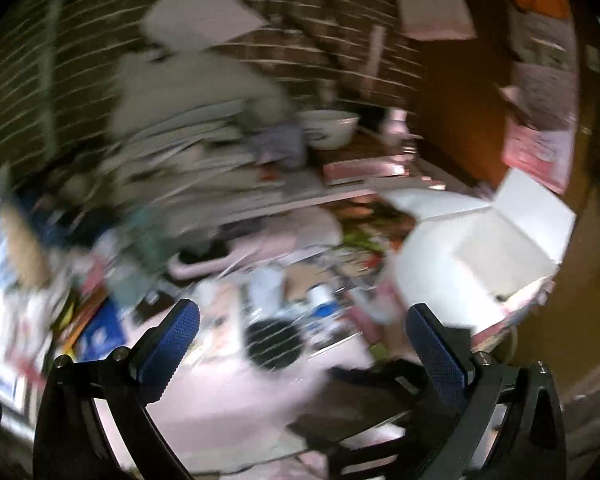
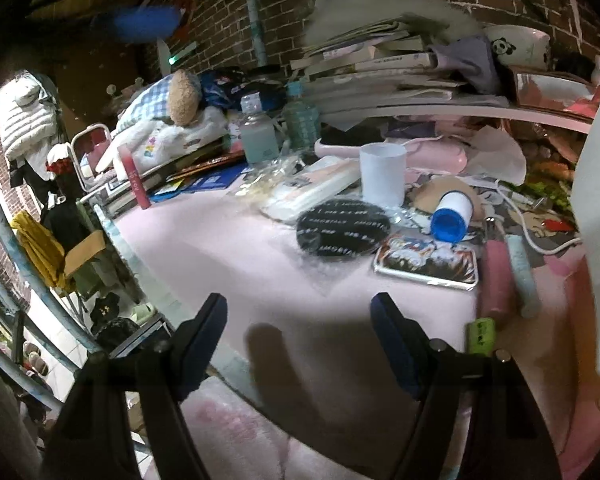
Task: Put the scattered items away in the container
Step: 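Move the left tool back over the desk, then grasp the black round AMORTALS pad in plastic with the right tool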
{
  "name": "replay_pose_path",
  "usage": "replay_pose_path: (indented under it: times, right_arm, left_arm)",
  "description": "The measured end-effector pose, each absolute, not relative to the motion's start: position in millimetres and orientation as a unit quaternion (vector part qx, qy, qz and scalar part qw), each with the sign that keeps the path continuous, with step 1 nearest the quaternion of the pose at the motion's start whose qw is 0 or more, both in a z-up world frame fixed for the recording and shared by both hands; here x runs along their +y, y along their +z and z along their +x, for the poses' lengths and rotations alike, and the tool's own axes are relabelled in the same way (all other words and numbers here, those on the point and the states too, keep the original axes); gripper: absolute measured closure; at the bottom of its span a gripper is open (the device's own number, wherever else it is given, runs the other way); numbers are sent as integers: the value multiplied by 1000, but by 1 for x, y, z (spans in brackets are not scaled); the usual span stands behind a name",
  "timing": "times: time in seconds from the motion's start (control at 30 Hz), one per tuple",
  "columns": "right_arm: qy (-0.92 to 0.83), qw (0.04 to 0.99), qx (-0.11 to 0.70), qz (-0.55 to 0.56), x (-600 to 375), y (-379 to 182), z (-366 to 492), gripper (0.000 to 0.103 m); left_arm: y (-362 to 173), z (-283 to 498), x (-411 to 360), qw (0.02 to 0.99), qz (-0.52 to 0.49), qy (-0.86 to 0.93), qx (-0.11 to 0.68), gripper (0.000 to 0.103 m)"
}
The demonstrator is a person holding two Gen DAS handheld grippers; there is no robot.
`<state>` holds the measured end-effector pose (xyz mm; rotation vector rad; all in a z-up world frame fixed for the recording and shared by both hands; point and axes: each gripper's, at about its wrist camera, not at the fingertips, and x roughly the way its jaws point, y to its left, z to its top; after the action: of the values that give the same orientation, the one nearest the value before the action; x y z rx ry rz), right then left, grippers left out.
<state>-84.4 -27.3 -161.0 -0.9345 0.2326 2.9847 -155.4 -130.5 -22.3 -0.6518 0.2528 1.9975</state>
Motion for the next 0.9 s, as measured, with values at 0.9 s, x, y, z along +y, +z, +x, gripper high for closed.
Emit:
replay_pose_path:
  times: [0.9]
  right_arm:
    - [916,99,118,-370,-1,-141,-164,19]
  left_arm:
    - [-102,-207,-228,418,-302,857,-10,0]
